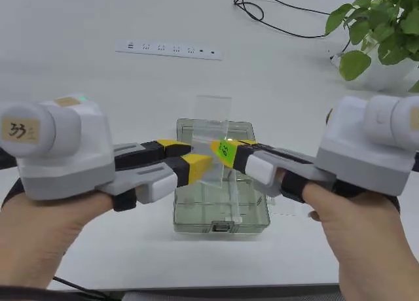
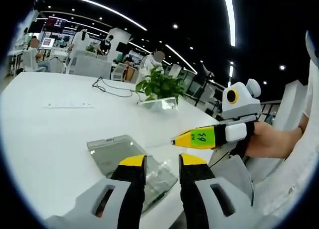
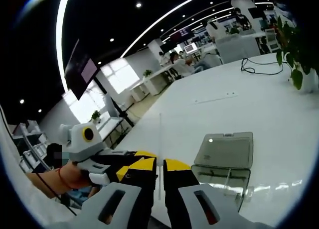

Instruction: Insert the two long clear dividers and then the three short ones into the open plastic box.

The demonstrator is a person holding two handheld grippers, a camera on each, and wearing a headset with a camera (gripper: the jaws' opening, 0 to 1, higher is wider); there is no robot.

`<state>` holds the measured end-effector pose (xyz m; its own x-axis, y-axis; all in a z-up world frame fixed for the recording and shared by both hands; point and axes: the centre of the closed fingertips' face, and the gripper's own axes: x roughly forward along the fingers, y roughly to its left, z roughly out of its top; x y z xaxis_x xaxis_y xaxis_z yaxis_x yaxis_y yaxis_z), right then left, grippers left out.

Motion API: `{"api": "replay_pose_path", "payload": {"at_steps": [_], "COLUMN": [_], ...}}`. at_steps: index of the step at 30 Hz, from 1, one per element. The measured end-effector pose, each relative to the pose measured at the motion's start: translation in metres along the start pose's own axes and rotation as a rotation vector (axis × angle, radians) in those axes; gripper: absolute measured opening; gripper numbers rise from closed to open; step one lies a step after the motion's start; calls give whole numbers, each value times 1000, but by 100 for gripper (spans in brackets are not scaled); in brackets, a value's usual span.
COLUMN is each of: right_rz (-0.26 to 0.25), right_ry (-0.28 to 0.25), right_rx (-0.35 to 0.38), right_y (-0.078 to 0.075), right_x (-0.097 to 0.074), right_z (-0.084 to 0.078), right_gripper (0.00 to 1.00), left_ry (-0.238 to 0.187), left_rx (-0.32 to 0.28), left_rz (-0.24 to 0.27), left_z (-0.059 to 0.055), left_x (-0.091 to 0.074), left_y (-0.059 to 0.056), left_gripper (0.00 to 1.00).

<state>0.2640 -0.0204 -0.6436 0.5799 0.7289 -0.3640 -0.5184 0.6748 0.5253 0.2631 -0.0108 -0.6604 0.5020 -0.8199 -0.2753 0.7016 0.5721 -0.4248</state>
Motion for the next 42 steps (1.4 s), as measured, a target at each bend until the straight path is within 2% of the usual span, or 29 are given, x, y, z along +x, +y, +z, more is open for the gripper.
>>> {"api": "replay_pose_path", "payload": {"at_steps": [5,10,14,19,20,29,32,38,42], "right_rz": [-6,-7,-2,-21,-24,-69,-89,-124,-154], "right_ry": [10,28,33,41,44,94,115,162,204], "right_rx": [-5,-18,-17,-1,3,34,32,39,63], "right_y": [-1,0,0,-8,-14,-26,-31,-39,-49], "right_x": [3,6,6,5,6,8,9,13,15], "right_z": [-1,-4,-4,-2,0,-3,-5,-10,-15], "right_gripper": [6,6,7,7,7,7,7,7,7], "left_ry": [18,47,72,93,98,124,125,142,167], "left_rx": [2,37,70,100,106,205,270,321,342], "left_rz": [-14,-33,-31,-35,-35,-53,-62,-105,-125], "left_z": [-5,-12,-19,-26,-27,-39,-42,-50,-59], "left_x": [0,0,-4,-10,-11,-24,-26,-29,-30], "left_y": [-2,-3,4,9,11,23,26,27,31], "left_gripper": [30,33,35,41,43,62,71,84,94]}}
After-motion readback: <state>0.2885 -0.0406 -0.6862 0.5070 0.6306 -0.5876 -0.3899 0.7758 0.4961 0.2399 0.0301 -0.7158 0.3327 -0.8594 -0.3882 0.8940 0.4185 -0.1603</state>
